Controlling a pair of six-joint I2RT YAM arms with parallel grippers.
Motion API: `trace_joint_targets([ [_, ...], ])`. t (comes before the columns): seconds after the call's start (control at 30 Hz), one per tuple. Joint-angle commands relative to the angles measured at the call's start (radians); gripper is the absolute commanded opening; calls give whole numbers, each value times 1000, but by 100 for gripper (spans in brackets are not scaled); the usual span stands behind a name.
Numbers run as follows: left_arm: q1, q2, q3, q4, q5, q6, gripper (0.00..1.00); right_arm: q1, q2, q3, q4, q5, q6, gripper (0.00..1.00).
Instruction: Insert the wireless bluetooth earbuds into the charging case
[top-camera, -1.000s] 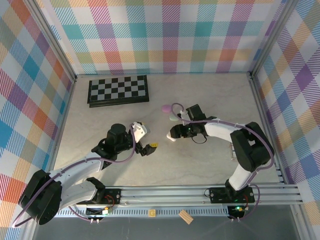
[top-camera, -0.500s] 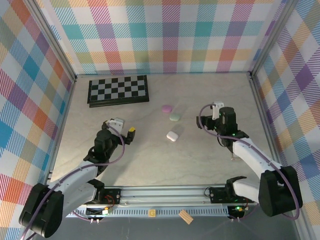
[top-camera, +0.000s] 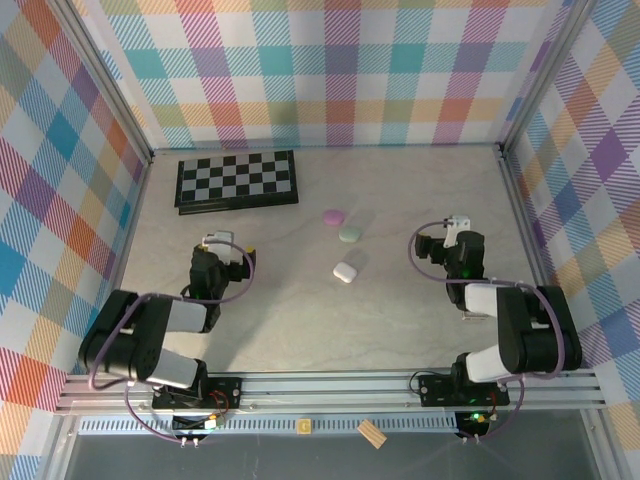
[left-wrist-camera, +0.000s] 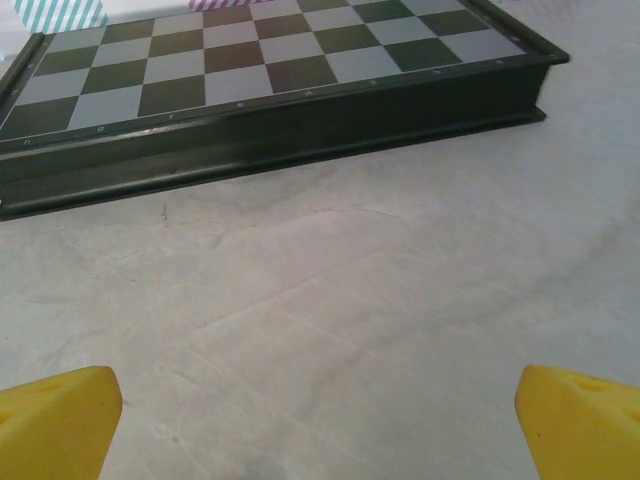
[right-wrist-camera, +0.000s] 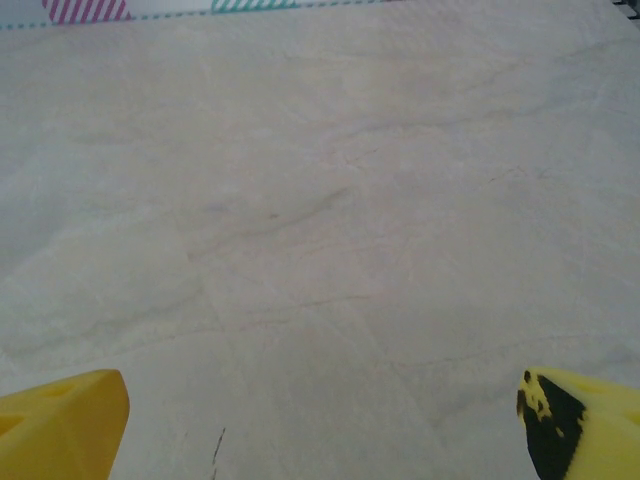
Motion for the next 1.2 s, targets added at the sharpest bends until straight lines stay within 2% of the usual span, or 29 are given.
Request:
trace_joint_targets([
  [0.0,46,99,26,167,41,-43,100,-21,62,-20,182,-56,23,99],
  [0.03,53,124,34,195,40,-49,100,-22,82,-16,205,-48,28,99],
  [0.1,63,97,76,67,50,-60,100,-26,73,22,118,-55,30,99],
  [0.2,76,106,170,-104,44,-81,100,-26,81,29,114,-54,26,99],
  [0.27,100,113,180,-112,43,-111,100,-25,81,30,112,-54,26,99],
  [1.17,101,113,183,-115,48,-108,100,-9,80,35,98,-31,10,99],
])
